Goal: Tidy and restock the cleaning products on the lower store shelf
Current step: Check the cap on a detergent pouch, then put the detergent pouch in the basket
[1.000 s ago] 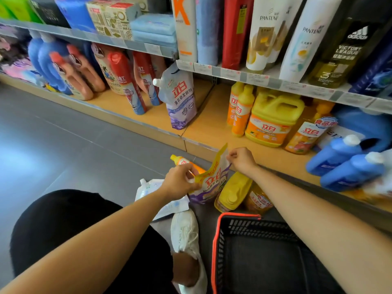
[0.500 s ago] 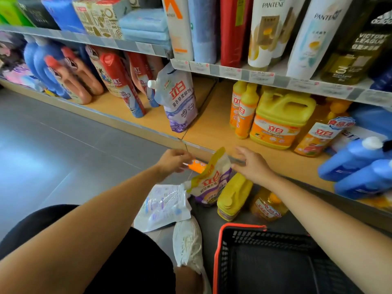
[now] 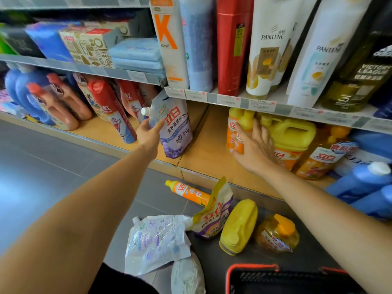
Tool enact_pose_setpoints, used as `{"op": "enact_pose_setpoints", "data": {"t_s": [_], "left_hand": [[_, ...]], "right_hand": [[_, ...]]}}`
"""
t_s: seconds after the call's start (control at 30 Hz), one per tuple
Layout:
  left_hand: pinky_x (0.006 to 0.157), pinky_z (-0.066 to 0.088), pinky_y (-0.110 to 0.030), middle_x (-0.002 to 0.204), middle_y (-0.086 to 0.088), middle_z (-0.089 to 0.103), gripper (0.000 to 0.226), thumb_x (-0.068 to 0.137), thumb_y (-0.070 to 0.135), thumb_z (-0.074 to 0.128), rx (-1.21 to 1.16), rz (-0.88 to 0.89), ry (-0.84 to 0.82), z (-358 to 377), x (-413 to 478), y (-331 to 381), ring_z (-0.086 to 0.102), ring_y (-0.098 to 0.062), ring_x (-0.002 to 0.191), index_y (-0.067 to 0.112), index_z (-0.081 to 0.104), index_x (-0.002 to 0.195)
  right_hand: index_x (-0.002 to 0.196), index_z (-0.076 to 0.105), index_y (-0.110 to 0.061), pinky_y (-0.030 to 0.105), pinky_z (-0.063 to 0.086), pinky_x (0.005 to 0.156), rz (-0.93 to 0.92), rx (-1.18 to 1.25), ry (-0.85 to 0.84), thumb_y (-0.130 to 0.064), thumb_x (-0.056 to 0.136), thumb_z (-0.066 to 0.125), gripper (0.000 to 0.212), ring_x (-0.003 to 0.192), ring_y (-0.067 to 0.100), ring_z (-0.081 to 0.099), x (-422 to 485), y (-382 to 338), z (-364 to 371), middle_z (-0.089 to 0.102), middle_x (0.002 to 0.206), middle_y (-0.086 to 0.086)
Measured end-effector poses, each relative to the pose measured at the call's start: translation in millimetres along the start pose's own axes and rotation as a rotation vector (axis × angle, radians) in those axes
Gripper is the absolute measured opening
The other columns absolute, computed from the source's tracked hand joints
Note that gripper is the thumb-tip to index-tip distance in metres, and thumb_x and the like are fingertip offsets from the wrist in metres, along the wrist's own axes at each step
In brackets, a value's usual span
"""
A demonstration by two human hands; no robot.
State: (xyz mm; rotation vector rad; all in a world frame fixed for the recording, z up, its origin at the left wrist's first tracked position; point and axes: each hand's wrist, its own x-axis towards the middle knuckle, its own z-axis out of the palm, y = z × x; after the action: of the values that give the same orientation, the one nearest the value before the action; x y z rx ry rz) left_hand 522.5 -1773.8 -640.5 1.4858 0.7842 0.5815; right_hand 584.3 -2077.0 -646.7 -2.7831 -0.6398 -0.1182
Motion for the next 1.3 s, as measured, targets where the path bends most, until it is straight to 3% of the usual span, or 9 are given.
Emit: {"op": "enact_pose_setpoints", "data": {"t_s": [0.17, 0.4, 0.53, 0.67, 0.77, 0.83, 1.0, 1.17, 1.3], "left_hand": [[0.087, 0.061, -0.040, 0.093, -0.002, 0.073, 0.004, 0.094, 0.018, 0.071, 0.194, 0.106, -0.008, -2, -4, -13, 0.071, -0.016, 0.085, 0.014, 0.071, 0.092], [0.058, 0.044, -0.030, 0.068, 0.012, 0.059, 0.030, 0.094, 0.026, 0.069, 0.545, 0.317, -0.052, -4, -30, 10, 0.053, -0.010, 0.063, 0.024, 0.054, 0.067], [0.054, 0.039, -0.032, 0.066, 0.009, 0.056, 0.033, 0.094, 0.032, 0.070, 0.719, 0.417, -0.086, -12, -56, 36, 0.051, -0.015, 0.062, 0.021, 0.053, 0.067], [0.057, 0.049, -0.034, 0.070, 0.008, 0.060, 0.028, 0.095, 0.028, 0.071, 0.692, 0.486, -0.203, -19, -86, 58, 0.057, -0.014, 0.065, 0.020, 0.059, 0.071], [0.052, 0.042, -0.031, 0.060, 0.011, 0.050, 0.041, 0.094, 0.025, 0.072, 0.751, 0.584, -0.297, -26, -107, 76, 0.047, -0.006, 0.056, 0.026, 0.047, 0.062], [0.051, 0.040, -0.015, 0.058, 0.013, 0.053, 0.039, 0.094, 0.021, 0.073, 0.735, 0.626, -0.357, -31, -124, 88, 0.052, -0.002, 0.056, 0.029, 0.049, 0.063], [0.058, 0.048, -0.010, 0.071, 0.021, 0.068, 0.019, 0.093, 0.019, 0.072, 0.608, 0.651, -0.515, -36, -171, 117, 0.064, 0.005, 0.068, 0.024, 0.064, 0.077], [0.074, 0.061, -0.043, 0.089, -0.006, 0.076, 0.018, 0.090, 0.026, 0.073, 0.505, 0.614, -0.631, -23, -216, 136, 0.073, -0.021, 0.083, 0.009, 0.074, 0.094], [0.072, 0.060, -0.037, 0.084, -0.007, 0.075, 0.023, 0.085, 0.029, 0.075, 0.389, 0.586, -0.709, -2, -254, 141, 0.072, -0.018, 0.077, 0.006, 0.074, 0.091]], "right_hand": [[0.152, 0.031, -0.035, 0.048, 0.033, 0.105, -0.057, -0.148, 0.121, -0.047, 0.087, 0.062, 0.073, 0.136, 0.038, 0.028, 5, 4, 6, 0.022, 0.159, 0.019], [0.148, 0.040, -0.032, 0.048, 0.039, 0.104, -0.058, -0.176, 0.146, -0.044, 0.085, 0.065, 0.069, 0.133, 0.036, 0.033, 1, 5, 5, 0.028, 0.156, 0.019], [0.146, 0.045, -0.034, 0.047, 0.038, 0.106, -0.059, -0.109, 0.083, -0.043, 0.085, 0.067, 0.066, 0.134, 0.034, 0.031, 0, 6, -6, 0.027, 0.156, 0.015], [0.144, 0.048, -0.036, 0.042, 0.031, 0.112, -0.003, 0.066, -0.083, -0.041, 0.084, 0.071, 0.065, 0.138, 0.034, 0.028, 3, 6, -22, 0.019, 0.162, 0.006], [0.135, 0.061, -0.022, 0.033, 0.035, 0.104, 0.003, 0.338, -0.099, -0.030, 0.081, 0.077, 0.057, 0.129, 0.036, 0.043, -4, 2, -38, 0.038, 0.152, 0.007], [0.130, 0.063, -0.014, 0.029, 0.039, 0.097, 0.009, 0.536, -0.062, -0.022, 0.080, 0.080, 0.054, 0.127, 0.031, 0.051, -18, -4, -51, 0.051, 0.142, 0.009], [0.140, 0.054, -0.013, 0.045, 0.050, 0.101, -0.002, 0.907, -0.012, -0.008, 0.082, 0.073, 0.062, 0.125, 0.019, 0.057, -68, -23, -93, 0.058, 0.140, 0.003], [0.130, 0.063, -0.019, 0.036, 0.048, 0.101, -0.167, 0.732, 0.194, -0.024, 0.081, 0.079, 0.052, 0.121, 0.015, 0.058, -117, -20, -156, 0.064, 0.130, -0.002], [0.124, 0.066, -0.022, 0.029, 0.051, 0.087, -0.212, 0.618, 0.038, -0.041, 0.081, 0.079, 0.049, 0.104, 0.012, 0.064, -142, -12, -204, 0.070, 0.115, -0.004]]}}
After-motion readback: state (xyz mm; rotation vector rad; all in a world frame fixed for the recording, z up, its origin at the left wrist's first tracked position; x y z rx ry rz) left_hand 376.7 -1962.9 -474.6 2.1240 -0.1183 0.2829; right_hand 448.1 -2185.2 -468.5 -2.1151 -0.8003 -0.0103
